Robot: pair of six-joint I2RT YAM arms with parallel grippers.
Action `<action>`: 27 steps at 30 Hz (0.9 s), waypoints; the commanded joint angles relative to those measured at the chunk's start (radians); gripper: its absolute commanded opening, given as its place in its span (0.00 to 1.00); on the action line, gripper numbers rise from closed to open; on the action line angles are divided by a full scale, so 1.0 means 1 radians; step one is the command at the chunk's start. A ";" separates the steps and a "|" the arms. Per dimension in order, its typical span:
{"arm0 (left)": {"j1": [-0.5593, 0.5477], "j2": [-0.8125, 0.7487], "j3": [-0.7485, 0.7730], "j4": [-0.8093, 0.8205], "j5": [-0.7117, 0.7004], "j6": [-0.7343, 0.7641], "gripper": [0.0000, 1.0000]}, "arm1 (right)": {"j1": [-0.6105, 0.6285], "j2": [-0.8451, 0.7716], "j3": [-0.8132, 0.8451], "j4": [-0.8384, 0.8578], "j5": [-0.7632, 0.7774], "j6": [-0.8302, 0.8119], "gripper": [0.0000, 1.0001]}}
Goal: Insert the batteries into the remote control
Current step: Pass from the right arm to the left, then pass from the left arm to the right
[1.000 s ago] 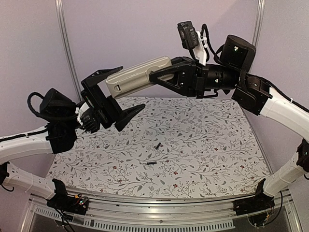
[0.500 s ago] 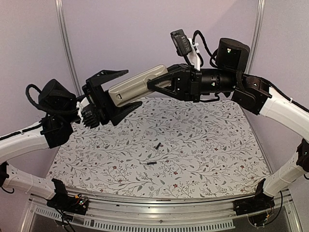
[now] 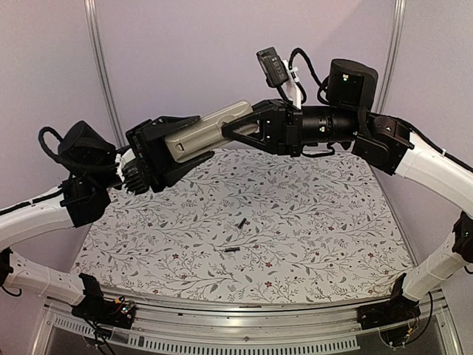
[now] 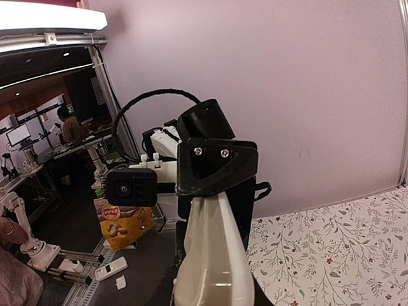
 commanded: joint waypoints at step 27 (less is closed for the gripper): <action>-0.010 -0.091 0.092 -0.935 -0.389 -0.657 0.00 | 0.051 -0.082 -0.130 -0.315 0.457 -0.858 0.96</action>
